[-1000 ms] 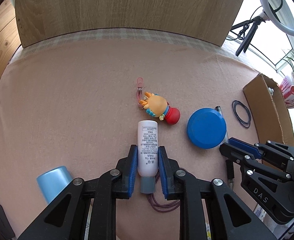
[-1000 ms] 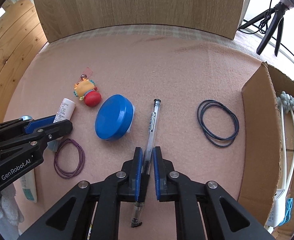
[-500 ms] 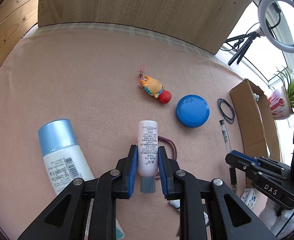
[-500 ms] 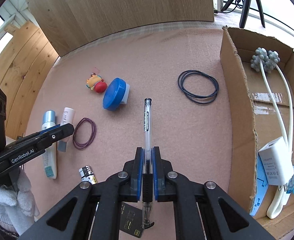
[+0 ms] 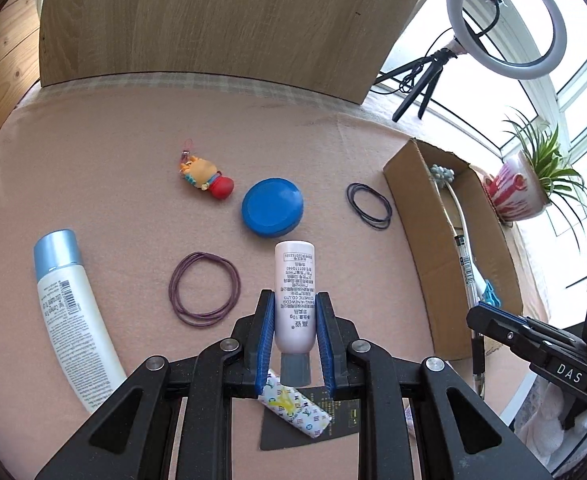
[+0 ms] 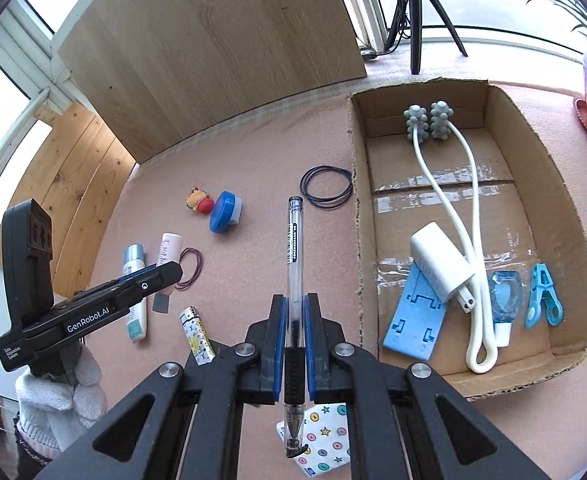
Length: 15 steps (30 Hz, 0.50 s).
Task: Organize objects
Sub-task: 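Carry pen and lotion tube into the box and open both tools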
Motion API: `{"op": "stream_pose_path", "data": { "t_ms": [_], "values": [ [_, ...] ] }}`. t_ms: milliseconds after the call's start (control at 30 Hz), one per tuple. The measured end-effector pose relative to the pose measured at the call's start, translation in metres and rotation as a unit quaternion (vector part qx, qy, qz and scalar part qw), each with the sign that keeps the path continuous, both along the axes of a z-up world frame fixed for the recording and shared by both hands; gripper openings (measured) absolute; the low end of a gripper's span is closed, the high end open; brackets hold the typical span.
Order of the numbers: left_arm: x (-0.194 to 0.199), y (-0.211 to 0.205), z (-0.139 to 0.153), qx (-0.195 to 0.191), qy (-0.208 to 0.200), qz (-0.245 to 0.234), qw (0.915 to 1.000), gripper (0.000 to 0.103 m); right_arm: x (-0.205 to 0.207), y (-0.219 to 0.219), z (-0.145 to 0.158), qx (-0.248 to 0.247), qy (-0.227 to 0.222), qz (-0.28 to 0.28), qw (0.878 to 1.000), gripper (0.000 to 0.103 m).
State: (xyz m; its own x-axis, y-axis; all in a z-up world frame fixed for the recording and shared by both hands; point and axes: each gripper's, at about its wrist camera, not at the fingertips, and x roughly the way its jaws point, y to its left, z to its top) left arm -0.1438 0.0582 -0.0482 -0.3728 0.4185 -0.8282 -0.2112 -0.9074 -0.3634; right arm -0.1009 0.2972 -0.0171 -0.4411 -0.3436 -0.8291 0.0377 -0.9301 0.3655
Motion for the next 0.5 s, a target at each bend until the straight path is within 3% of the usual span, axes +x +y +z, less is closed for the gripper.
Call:
{"op": "stream_pose_path", "data": {
  "t_ms": [500],
  "values": [
    [0.009, 0.133, 0.029, 0.017, 0.023, -0.100, 0.9946, 0.022, 0.017, 0.098, 0.015, 0.007, 0.024, -0.087, 0.996, 0.008]
  ]
}}
